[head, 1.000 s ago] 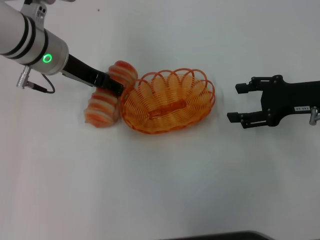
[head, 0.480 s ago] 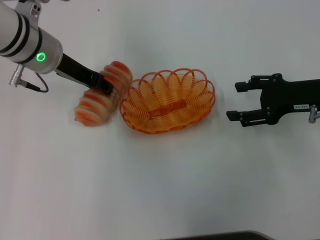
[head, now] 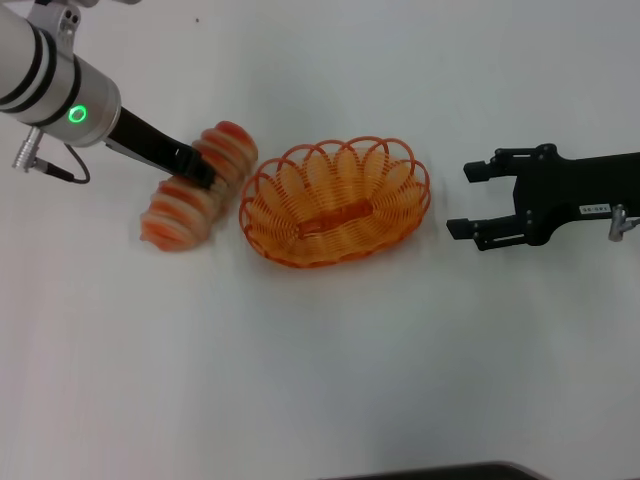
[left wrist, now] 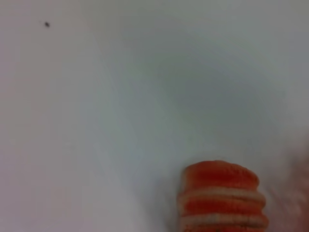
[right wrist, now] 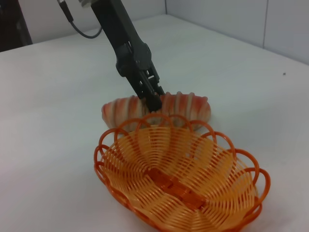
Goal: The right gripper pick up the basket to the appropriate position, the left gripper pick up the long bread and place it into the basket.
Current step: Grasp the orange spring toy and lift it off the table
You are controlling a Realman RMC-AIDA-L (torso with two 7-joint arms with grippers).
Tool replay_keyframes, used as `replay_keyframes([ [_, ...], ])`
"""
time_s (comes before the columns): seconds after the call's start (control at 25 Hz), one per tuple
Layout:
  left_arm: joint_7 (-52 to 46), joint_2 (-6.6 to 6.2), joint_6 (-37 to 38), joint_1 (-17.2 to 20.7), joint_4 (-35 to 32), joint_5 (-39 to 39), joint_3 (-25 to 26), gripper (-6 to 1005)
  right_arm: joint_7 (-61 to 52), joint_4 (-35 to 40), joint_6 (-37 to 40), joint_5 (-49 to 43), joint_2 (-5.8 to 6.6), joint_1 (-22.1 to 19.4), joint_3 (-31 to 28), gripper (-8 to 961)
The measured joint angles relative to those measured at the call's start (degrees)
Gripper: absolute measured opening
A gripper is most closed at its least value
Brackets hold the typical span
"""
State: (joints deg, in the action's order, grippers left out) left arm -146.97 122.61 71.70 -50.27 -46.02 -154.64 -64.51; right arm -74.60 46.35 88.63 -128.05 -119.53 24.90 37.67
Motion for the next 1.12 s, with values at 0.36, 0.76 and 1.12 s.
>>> replay_keyframes([
  [0.36, 0.83, -0.18, 1.18, -0.12, -1.12, -0.05, 0.17, 348, -0.20, -0.10, -0.32, 0.00, 0.00, 0.08, 0.19, 859],
  [0.76, 0.90, -0.29, 1.54, -0.39, -1.55, -0.04, 0.54, 254, -0.20, -0.14, -0.87, 0.00, 0.00, 0.09, 0.38, 859],
  [1.12, 0.90, -0.45, 1.70, -0.45, -1.71, -0.04, 0.52, 215, -0.20, -0.12, -1.11, 0.00, 0.00, 0.28, 0.75, 859],
])
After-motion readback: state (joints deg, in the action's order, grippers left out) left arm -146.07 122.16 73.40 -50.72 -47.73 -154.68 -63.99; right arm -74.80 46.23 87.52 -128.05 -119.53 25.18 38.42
